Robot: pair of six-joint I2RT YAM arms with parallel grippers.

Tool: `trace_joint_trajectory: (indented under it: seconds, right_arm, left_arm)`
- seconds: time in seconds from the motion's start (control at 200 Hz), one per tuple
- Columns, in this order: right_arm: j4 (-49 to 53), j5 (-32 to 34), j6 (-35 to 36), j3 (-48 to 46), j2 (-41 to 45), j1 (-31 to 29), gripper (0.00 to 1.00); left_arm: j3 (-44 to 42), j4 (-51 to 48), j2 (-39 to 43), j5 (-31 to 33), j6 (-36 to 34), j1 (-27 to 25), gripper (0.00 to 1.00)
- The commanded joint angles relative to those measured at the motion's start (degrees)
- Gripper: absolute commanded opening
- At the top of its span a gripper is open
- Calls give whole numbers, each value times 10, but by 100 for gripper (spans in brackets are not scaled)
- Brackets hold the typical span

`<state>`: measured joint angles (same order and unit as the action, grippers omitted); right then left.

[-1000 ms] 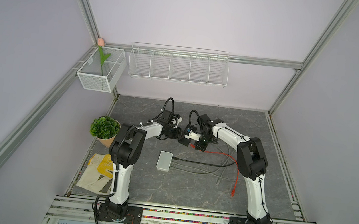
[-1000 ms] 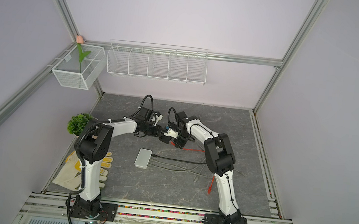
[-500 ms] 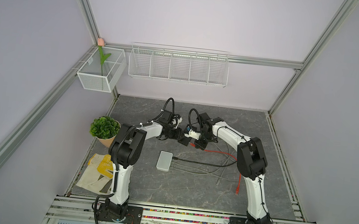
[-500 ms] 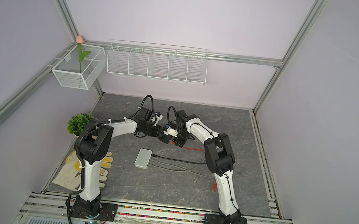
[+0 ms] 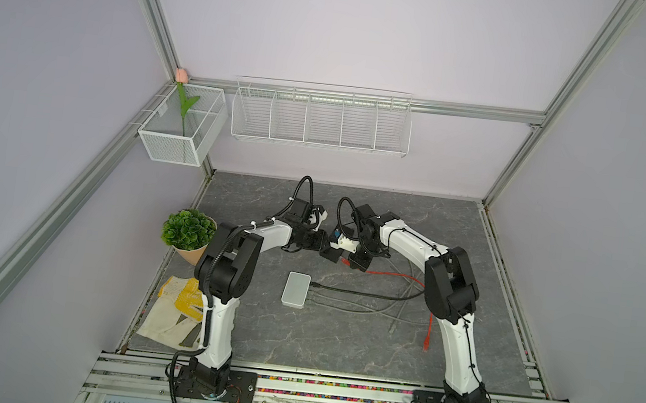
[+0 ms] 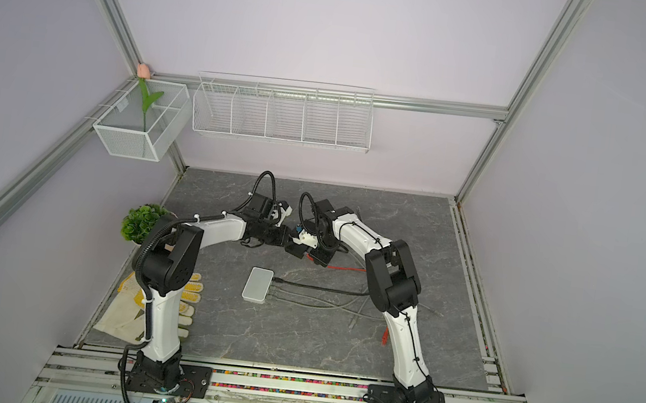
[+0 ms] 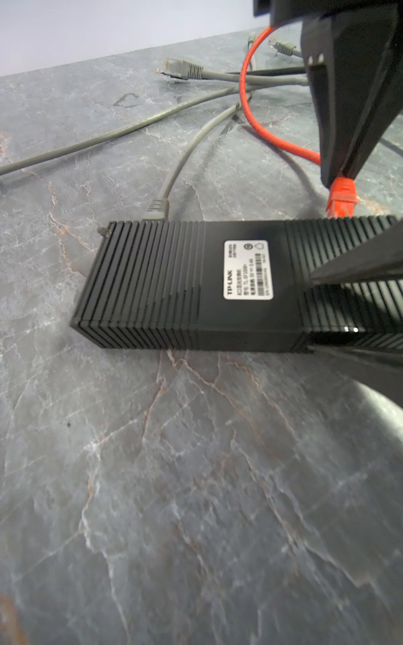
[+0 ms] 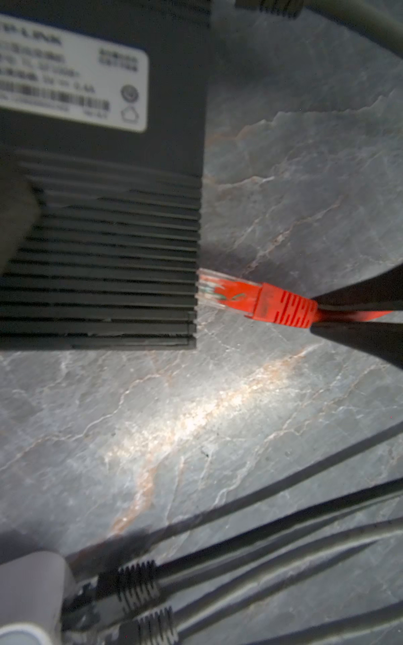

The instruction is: Insert the plug into the switch port

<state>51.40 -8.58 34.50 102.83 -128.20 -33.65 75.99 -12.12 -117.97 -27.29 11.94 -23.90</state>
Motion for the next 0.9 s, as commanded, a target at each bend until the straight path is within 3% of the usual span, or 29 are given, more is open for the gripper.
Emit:
trace_joint_trajectory:
  seconds: [0.0,0.895]
  right_arm:
    - [-45,-21,-5,-9,1,-11,8]
    - [-98,-4,-10,-29,42,-14,8]
  left_arm:
    - [-20,-38,-11,-16,-6,-9,28]
    - [-10,-63,-28,-51,-29,-7,26]
